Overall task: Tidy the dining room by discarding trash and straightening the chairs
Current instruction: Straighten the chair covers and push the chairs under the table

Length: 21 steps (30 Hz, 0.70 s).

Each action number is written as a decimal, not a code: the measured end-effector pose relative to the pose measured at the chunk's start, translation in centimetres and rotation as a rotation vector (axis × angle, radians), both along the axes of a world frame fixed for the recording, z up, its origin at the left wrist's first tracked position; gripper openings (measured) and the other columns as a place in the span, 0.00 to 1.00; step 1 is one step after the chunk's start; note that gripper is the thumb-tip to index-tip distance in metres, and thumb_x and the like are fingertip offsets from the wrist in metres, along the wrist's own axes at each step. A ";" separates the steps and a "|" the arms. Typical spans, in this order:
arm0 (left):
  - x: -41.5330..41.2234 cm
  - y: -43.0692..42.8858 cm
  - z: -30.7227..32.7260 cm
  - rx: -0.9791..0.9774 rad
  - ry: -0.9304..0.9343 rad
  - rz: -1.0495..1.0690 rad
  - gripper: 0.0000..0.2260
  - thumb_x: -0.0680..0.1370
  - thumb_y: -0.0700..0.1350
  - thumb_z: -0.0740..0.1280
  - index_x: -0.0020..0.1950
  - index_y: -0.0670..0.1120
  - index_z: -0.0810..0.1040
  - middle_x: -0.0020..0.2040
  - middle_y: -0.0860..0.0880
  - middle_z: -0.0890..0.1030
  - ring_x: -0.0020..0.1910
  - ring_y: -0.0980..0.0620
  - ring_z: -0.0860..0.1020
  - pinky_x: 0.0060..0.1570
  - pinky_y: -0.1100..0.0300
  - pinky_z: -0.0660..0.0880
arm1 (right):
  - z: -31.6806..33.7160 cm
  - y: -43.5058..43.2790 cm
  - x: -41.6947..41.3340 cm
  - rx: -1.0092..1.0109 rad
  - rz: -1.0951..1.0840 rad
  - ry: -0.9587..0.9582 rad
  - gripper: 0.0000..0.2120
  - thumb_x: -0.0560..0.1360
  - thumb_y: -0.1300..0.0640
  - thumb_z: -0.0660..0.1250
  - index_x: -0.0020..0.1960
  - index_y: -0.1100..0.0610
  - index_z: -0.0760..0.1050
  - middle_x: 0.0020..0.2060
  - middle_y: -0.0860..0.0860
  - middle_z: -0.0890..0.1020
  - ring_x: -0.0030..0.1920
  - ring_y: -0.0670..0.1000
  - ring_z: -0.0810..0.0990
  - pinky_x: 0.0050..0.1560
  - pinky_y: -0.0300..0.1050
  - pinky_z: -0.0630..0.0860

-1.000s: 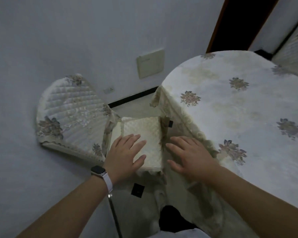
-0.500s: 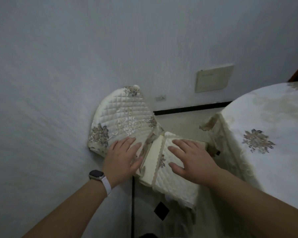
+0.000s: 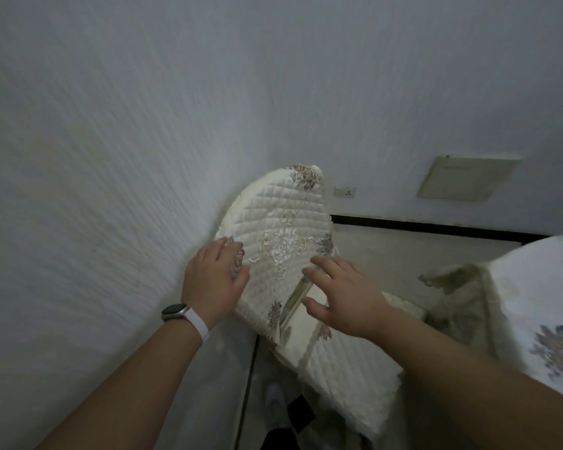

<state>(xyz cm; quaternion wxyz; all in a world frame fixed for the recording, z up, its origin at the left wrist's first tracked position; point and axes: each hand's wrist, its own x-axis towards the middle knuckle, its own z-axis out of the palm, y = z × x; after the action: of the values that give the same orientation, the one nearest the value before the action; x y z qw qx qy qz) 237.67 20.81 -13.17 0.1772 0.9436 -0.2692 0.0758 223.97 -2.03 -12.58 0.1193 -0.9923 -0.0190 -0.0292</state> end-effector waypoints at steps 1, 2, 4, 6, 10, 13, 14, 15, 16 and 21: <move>0.8 -0.3 -0.4 -0.007 0.030 0.020 0.23 0.75 0.56 0.61 0.63 0.44 0.79 0.63 0.42 0.78 0.59 0.41 0.76 0.57 0.46 0.75 | 0.1 0.1 1.1 0.000 0.002 0.013 0.26 0.74 0.38 0.57 0.65 0.52 0.74 0.64 0.54 0.77 0.63 0.56 0.77 0.62 0.54 0.72; 1.6 -0.6 -0.8 -0.018 0.060 0.039 0.23 0.75 0.55 0.61 0.64 0.44 0.78 0.65 0.42 0.77 0.62 0.41 0.75 0.60 0.46 0.74 | 0.2 0.2 2.3 -0.001 0.011 0.024 0.27 0.74 0.38 0.57 0.65 0.52 0.74 0.65 0.54 0.77 0.63 0.57 0.76 0.63 0.54 0.72; 3.2 -1.7 -1.3 -0.048 0.117 0.076 0.23 0.76 0.53 0.63 0.68 0.44 0.75 0.69 0.42 0.74 0.66 0.41 0.71 0.64 0.46 0.70 | 0.4 -0.1 4.7 -0.016 0.026 0.050 0.28 0.74 0.38 0.55 0.67 0.53 0.73 0.66 0.55 0.75 0.65 0.57 0.75 0.64 0.54 0.71; 4.9 -2.7 -1.8 -0.075 0.154 0.110 0.23 0.78 0.52 0.65 0.71 0.45 0.72 0.72 0.43 0.70 0.69 0.42 0.68 0.67 0.47 0.67 | 0.5 -0.6 7.3 -0.035 0.025 0.057 0.28 0.75 0.38 0.55 0.68 0.53 0.73 0.67 0.55 0.75 0.66 0.57 0.74 0.64 0.54 0.70; 7.6 -4.0 -2.9 -0.124 0.192 0.173 0.24 0.78 0.51 0.66 0.72 0.45 0.71 0.72 0.43 0.70 0.69 0.42 0.68 0.67 0.48 0.66 | 0.2 -2.0 12.1 -0.022 0.044 0.030 0.28 0.75 0.38 0.57 0.68 0.53 0.72 0.67 0.54 0.75 0.66 0.57 0.74 0.64 0.54 0.70; 8.5 -4.1 -3.7 -0.171 0.226 0.192 0.23 0.77 0.49 0.68 0.70 0.44 0.71 0.67 0.43 0.73 0.65 0.42 0.71 0.63 0.51 0.69 | -0.4 -2.7 15.7 0.001 0.107 0.024 0.27 0.75 0.40 0.61 0.68 0.54 0.72 0.67 0.54 0.74 0.66 0.57 0.73 0.64 0.54 0.70; 8.7 -4.2 -3.9 -0.197 0.237 0.198 0.23 0.77 0.48 0.68 0.70 0.44 0.71 0.65 0.44 0.74 0.63 0.43 0.72 0.60 0.54 0.69 | -0.6 -2.8 17.1 -0.002 0.137 0.016 0.27 0.75 0.41 0.62 0.68 0.54 0.72 0.67 0.55 0.74 0.66 0.57 0.73 0.64 0.55 0.70; 8.9 -4.3 -4.0 -0.220 0.252 0.210 0.23 0.77 0.48 0.68 0.70 0.44 0.70 0.64 0.45 0.75 0.61 0.45 0.73 0.57 0.57 0.68 | -0.8 -2.9 18.6 0.002 0.167 0.007 0.27 0.74 0.42 0.63 0.68 0.54 0.72 0.67 0.55 0.74 0.66 0.57 0.73 0.64 0.55 0.70; 9.0 -4.4 -4.1 -0.234 0.261 0.224 0.23 0.77 0.48 0.68 0.71 0.44 0.70 0.63 0.45 0.75 0.61 0.46 0.73 0.56 0.59 0.67 | -1.0 -3.0 20.1 0.010 0.197 -0.006 0.27 0.74 0.42 0.64 0.68 0.55 0.72 0.67 0.55 0.74 0.66 0.57 0.73 0.65 0.56 0.70; 9.4 -5.1 -4.4 -0.257 0.224 0.239 0.23 0.76 0.49 0.67 0.69 0.44 0.71 0.59 0.45 0.77 0.56 0.47 0.76 0.51 0.60 0.68 | -2.0 -3.0 26.5 -0.043 0.388 -0.082 0.25 0.72 0.43 0.66 0.64 0.55 0.74 0.62 0.55 0.76 0.62 0.58 0.75 0.63 0.53 0.68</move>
<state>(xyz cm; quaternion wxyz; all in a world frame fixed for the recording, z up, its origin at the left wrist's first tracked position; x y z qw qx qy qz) 247.07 15.68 -17.53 0.3147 0.9410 -0.1219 0.0245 250.47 -5.07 -14.57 0.1008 -0.9703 -0.2153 -0.0455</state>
